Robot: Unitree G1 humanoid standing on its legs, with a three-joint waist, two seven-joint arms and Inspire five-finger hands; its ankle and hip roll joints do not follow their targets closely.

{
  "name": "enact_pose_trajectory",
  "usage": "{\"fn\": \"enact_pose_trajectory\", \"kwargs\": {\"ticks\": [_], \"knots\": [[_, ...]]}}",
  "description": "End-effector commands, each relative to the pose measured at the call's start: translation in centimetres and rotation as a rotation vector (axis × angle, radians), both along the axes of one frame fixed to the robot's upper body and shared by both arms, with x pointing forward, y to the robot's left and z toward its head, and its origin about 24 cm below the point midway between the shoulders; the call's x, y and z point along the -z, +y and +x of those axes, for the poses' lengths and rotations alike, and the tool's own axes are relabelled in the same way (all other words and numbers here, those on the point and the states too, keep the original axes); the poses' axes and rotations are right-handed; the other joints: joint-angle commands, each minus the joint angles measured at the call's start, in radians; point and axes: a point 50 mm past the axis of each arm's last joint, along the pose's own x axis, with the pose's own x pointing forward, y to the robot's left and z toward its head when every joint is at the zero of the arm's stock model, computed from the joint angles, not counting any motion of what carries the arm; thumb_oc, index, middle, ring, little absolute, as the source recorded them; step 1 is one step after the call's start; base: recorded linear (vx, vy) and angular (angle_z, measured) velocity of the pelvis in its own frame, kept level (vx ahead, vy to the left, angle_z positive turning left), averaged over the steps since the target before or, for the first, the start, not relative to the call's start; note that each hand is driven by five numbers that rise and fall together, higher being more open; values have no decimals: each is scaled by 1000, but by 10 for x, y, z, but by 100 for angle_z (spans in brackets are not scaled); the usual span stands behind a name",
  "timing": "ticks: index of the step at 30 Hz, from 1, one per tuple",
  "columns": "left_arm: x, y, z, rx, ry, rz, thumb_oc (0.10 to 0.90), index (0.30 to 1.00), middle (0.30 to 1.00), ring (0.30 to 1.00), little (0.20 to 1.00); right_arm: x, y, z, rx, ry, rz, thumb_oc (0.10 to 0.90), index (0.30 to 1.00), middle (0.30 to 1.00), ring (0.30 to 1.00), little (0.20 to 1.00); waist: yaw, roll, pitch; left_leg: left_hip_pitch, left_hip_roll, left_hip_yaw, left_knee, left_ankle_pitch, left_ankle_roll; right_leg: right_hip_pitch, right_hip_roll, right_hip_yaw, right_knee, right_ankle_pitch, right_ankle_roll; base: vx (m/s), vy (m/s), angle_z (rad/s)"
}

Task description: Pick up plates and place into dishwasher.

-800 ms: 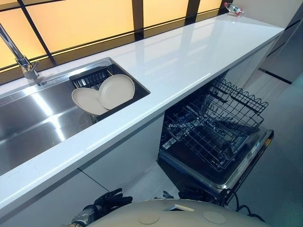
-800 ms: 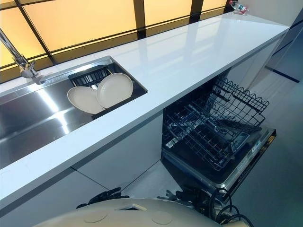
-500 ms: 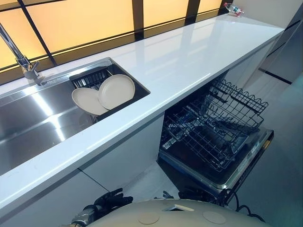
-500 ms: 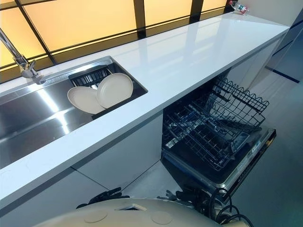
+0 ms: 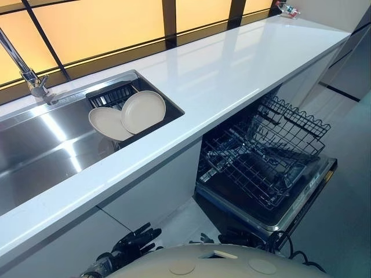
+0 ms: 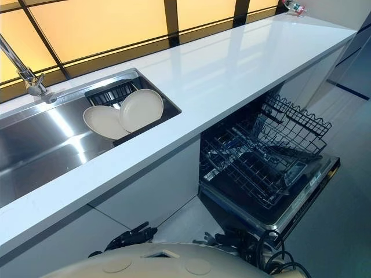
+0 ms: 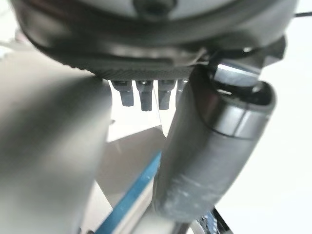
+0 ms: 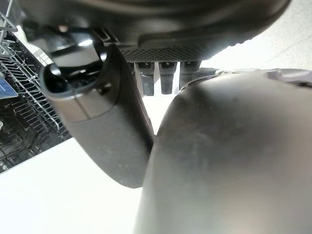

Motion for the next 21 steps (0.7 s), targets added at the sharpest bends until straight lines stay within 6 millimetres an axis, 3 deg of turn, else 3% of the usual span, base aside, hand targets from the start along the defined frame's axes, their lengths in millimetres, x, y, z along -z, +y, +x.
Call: {"fn": "enact_pose_trajectory", "kwargs": {"ticks": [1,6,8,10,11,13,14,16,17,18,21], "knots": [[-13,-39,64,151,-284,-162,800,900,900,900,900,-6,-3,28,-93,-40,-16,800,900,900,900,900,-16,39,54,11,-72,34,7,-91,40,-17,65,-18,121,-131,20,0,0,0],[-30,-53,102,792,-488,216,800,900,900,900,900,-7,-7,32,-136,-36,-36,800,900,900,900,900,-28,56,53,7,-73,38,7,-89,44,-20,61,-27,127,-133,27,3,23,-3],[-46,-69,126,946,-588,224,800,900,900,900,900,-9,-9,35,-150,-37,-44,800,900,900,900,900,-33,65,55,8,-74,34,7,-91,46,-20,60,-28,129,-138,30,-2,40,-6],[-88,-94,161,991,-721,67,800,900,900,900,900,-11,-12,40,-153,-44,-53,800,900,900,900,900,-33,77,60,5,-74,26,7,-89,48,-21,60,-29,132,-141,33,-25,36,-4],[-132,-115,181,996,-829,-109,800,900,900,900,900,-12,-13,45,-146,-51,-58,800,900,900,900,900,-28,83,65,1,-72,24,7,-85,51,-23,59,-30,135,-140,33,-35,20,-3],[-155,-125,186,999,-895,-217,800,900,900,900,900,-13,-13,47,-139,-56,-58,800,900,900,900,900,-25,86,69,-1,-70,24,7,-83,53,-24,59,-31,138,-140,32,-28,4,1],[-189,-144,189,1001,-976,-395,800,900,900,900,900,-13,-13,48,-131,-59,-60,800,900,900,900,900,-21,88,70,-3,-69,21,7,-79,55,-24,58,-33,138,-138,31,-20,-13,7],[-231,-165,185,961,-1077,-744,800,900,900,900,900,-12,-11,47,-120,-60,-58,800,900,900,900,900,-19,85,72,-3,-67,18,7,-78,60,-21,59,-32,135,-133,27,-8,-21,8],[-233,-165,185,956,-1086,-764,800,900,900,900,900,-12,-11,47,-120,-60,-58,800,900,900,900,900,-20,84,72,-2,-67,18,7,-79,60,-20,59,-32,135,-133,27,15,-26,5],[-257,-175,183,895,-1149,-975,800,900,900,900,900,-11,-9,45,-116,-56,-53,800,900,900,900,900,-23,79,70,0,-67,18,7,-80,61,-17,60,-29,131,-128,24,26,-31,1],[-296,-183,189,698,-1267,-1246,800,900,900,900,900,-9,-6,42,-113,-45,-46,800,900,900,900,900,-33,64,63,6,-67,15,7,-84,58,-13,62,-18,124,-117,20,46,-44,-4]]}}
